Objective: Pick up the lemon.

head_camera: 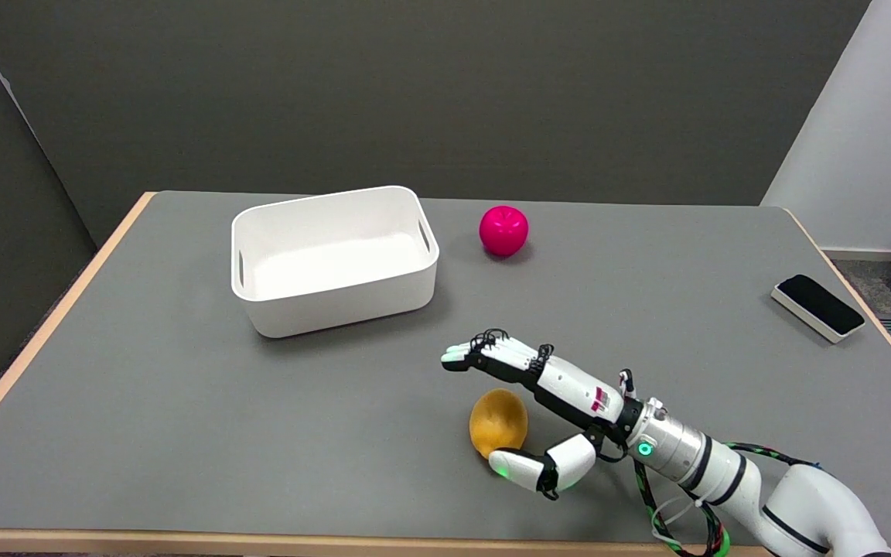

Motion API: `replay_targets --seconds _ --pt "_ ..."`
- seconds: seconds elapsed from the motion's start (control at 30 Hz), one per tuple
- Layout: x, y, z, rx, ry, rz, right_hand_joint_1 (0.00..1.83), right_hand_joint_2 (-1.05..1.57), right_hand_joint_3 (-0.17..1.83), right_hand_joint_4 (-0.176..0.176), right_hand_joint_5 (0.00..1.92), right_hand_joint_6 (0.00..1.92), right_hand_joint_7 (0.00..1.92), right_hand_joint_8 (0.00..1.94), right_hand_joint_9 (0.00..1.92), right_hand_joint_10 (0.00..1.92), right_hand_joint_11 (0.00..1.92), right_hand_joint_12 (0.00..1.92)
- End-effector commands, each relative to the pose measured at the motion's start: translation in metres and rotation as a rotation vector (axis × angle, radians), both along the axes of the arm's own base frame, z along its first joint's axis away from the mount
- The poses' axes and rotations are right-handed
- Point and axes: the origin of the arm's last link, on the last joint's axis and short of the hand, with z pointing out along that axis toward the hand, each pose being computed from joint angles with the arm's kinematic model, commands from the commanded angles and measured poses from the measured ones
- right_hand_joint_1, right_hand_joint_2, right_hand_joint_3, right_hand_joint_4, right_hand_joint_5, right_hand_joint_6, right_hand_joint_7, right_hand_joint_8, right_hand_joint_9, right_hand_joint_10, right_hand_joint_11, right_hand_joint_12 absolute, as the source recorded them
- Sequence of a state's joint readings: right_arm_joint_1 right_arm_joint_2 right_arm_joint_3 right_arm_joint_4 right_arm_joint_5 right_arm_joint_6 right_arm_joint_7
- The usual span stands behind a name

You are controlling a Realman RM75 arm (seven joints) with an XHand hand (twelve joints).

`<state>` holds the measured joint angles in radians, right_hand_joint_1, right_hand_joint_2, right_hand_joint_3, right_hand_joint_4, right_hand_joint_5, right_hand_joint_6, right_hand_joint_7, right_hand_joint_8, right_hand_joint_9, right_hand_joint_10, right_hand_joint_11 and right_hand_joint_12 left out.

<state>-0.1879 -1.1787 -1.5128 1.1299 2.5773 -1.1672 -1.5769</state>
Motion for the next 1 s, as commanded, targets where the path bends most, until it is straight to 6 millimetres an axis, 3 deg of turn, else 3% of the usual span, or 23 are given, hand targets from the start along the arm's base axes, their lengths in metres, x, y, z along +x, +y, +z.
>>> replay_targets --seconds 0.03,0.27,0.73,0.93,1.0 --pt "-0.012 -0.015 0.008 -0.030 -0.014 -0.059 0.54 0.65 0.85 -0.039 0.18 0.37 0.20 0.28 0.03 0.65 0.00 0.93" --pt "-0.027 -0.019 0.013 -0.077 -0.092 -0.191 0.54 0.63 0.90 -0.038 0.17 0.40 0.17 0.32 0.03 0.65 0.00 0.93" --pt "-0.029 -0.019 0.013 -0.080 -0.087 -0.200 0.56 0.65 0.87 -0.053 0.17 0.37 0.17 0.28 0.01 0.63 0.00 0.87" --pt "-0.022 -0.019 0.017 -0.075 0.069 -0.098 0.63 0.65 0.88 -0.051 0.19 0.38 0.18 0.28 0.01 0.63 0.00 0.88" --pt "-0.020 -0.018 0.019 -0.071 0.110 -0.074 0.69 0.61 0.97 -0.043 0.17 0.45 0.16 0.36 0.01 0.65 0.00 0.90"
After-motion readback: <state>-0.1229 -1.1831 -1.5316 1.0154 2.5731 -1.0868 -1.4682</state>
